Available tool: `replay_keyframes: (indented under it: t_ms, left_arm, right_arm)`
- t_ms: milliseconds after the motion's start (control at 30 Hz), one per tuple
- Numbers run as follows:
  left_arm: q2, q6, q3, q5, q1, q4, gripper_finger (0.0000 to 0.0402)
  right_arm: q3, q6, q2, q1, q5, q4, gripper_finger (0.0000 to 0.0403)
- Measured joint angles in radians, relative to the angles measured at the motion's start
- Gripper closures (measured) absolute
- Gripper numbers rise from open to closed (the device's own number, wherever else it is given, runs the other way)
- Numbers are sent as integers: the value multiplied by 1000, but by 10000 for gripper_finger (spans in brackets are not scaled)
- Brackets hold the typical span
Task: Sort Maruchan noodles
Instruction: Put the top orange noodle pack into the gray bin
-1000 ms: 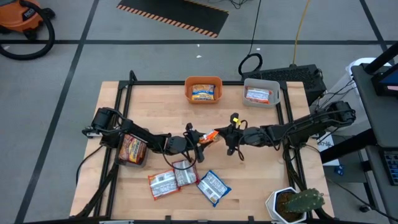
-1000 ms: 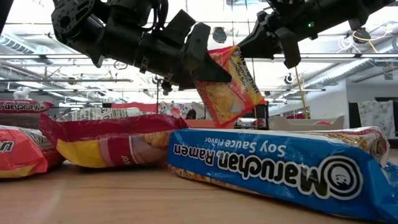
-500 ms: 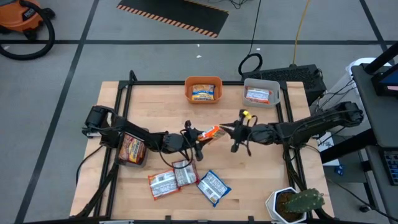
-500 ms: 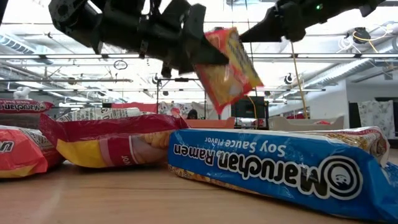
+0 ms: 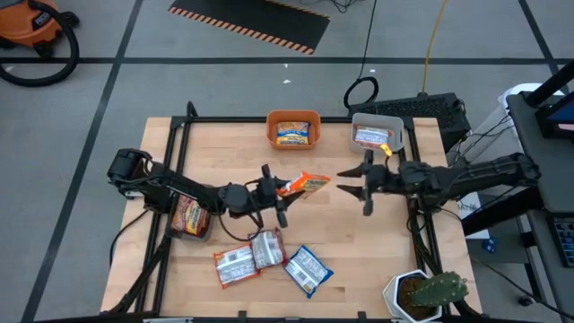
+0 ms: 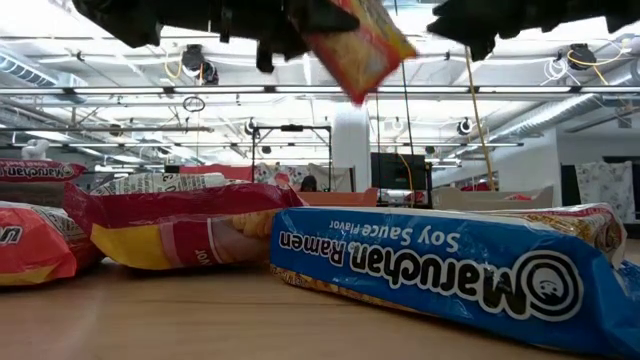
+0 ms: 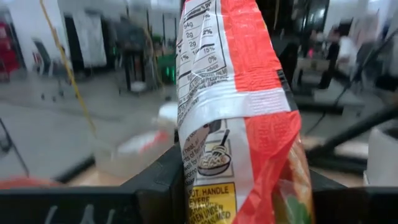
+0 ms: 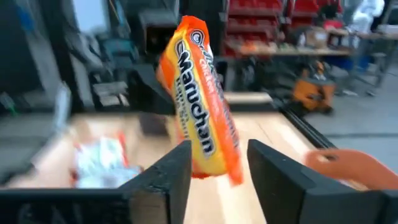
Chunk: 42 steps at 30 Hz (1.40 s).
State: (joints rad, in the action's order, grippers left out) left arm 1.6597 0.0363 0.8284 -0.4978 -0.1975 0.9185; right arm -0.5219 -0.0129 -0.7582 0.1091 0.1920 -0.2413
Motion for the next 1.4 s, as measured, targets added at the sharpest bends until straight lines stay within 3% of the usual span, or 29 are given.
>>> replay_keyframes:
  t_ms: [100, 300, 600, 700, 833, 1400]
  left_arm:
    - [17, 47, 1, 11, 18, 151, 265]
    - [69, 50, 0, 126, 47, 326, 265]
    - [179, 59, 0, 189, 62, 531, 265]
    - [204, 49, 4, 210, 70, 557, 265]
    - [209, 47, 34, 330, 79, 560, 265]
    - [207, 60, 59, 335, 79, 508, 265]
  right_arm:
    - [37, -56, 34, -25, -41, -107, 230]
    - [73, -89, 35, -52, -118, -155, 194]
    - [110, -96, -5, -70, -128, -256, 172]
    - [110, -92, -32, -71, -161, -312, 174]
    - [110, -106, -86, -71, -172, -368, 178]
    - [110, -82, -300, -70, -274, -721, 179]
